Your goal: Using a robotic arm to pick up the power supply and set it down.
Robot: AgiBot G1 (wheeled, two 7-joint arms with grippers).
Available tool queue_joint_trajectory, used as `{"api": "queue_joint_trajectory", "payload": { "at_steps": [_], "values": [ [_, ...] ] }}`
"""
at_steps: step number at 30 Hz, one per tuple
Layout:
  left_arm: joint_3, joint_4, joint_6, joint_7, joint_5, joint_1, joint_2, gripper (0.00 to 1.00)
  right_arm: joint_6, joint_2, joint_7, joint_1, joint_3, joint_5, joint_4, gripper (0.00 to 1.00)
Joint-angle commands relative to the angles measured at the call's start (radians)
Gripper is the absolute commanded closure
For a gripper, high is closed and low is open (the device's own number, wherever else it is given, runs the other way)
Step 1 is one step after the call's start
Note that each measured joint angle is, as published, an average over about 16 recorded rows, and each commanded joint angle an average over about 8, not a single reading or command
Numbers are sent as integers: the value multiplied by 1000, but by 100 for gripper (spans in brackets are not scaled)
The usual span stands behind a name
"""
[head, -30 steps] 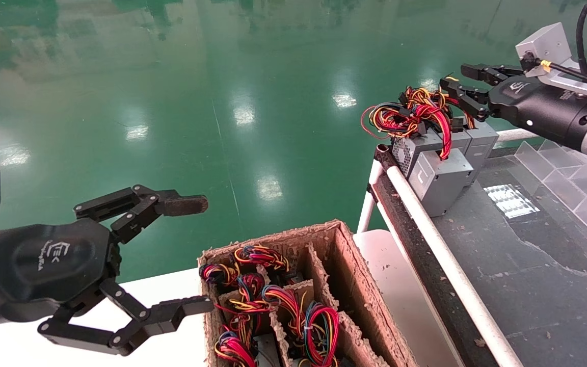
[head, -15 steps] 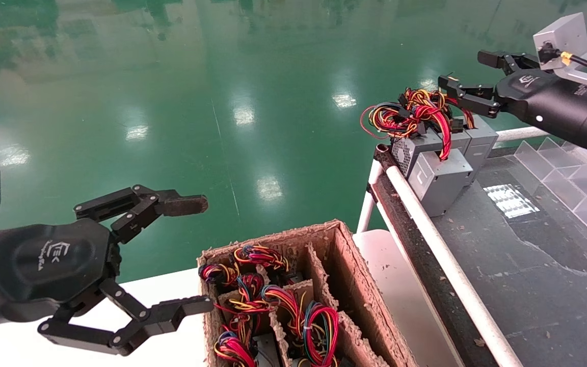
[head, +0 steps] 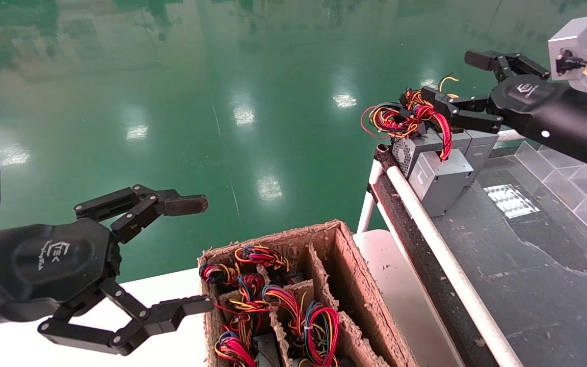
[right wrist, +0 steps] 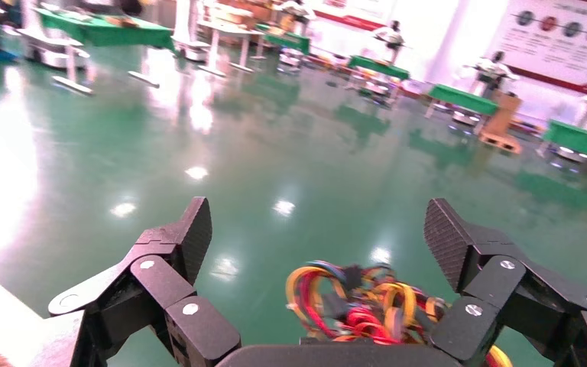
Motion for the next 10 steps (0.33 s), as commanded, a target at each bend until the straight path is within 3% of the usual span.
{"api": "queue_joint_trajectory", "payload": {
  "at_steps": [1, 10],
  "values": [
    [0, 0, 0, 0, 0, 0, 0, 0, -15, 13, 22, -23, 5, 10, 43, 0],
    [0, 0, 0, 0, 0, 0, 0, 0, -73, 62, 106, -111, 26, 49, 206, 0]
  ]
}}
